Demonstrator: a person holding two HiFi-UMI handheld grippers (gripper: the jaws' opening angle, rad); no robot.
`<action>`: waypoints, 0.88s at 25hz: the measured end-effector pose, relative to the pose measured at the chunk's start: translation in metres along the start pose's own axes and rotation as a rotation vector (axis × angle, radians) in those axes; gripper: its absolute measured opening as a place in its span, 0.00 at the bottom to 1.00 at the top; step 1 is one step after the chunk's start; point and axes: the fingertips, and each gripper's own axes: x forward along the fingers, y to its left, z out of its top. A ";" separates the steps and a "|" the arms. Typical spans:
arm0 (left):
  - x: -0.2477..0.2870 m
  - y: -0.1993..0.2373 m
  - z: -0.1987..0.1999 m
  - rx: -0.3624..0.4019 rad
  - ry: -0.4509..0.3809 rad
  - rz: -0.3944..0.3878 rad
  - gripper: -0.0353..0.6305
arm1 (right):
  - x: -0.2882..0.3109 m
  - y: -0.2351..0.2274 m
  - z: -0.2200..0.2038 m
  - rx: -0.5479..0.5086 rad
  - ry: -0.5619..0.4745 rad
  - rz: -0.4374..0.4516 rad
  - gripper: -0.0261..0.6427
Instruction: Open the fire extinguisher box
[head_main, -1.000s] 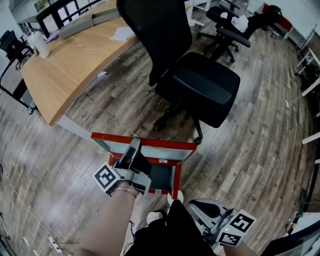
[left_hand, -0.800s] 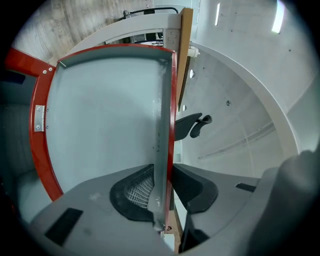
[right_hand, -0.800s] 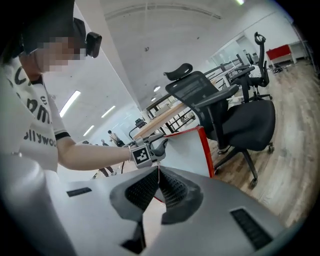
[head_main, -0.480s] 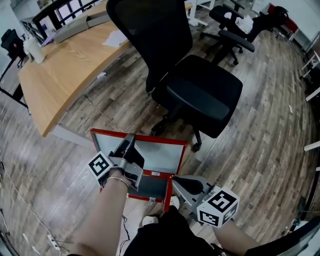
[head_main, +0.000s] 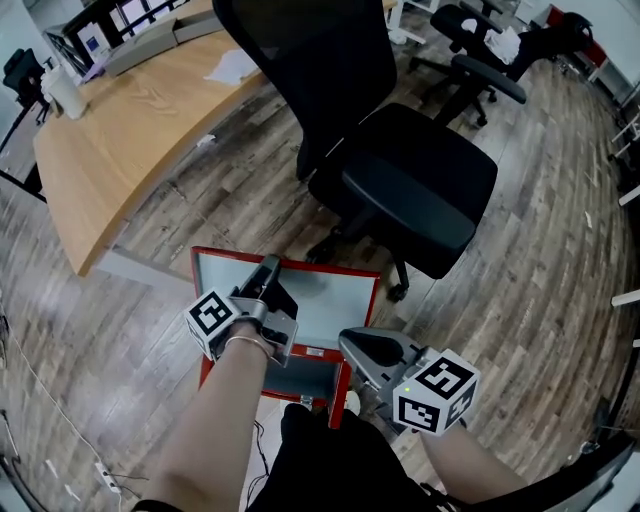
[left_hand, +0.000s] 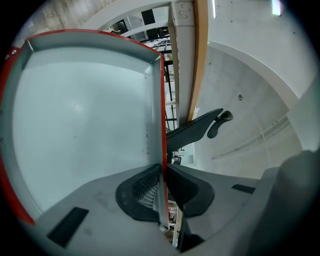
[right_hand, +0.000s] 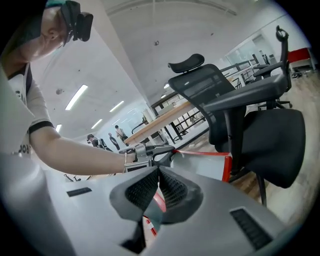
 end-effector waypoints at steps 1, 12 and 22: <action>0.001 0.001 0.000 -0.004 -0.002 -0.005 0.10 | 0.004 -0.001 -0.001 0.005 0.002 -0.008 0.06; 0.007 0.008 0.002 0.034 -0.006 -0.010 0.10 | 0.048 -0.003 -0.003 0.093 -0.032 -0.073 0.06; 0.015 0.016 0.002 0.007 0.032 0.060 0.11 | 0.067 -0.013 0.002 0.139 -0.044 -0.122 0.06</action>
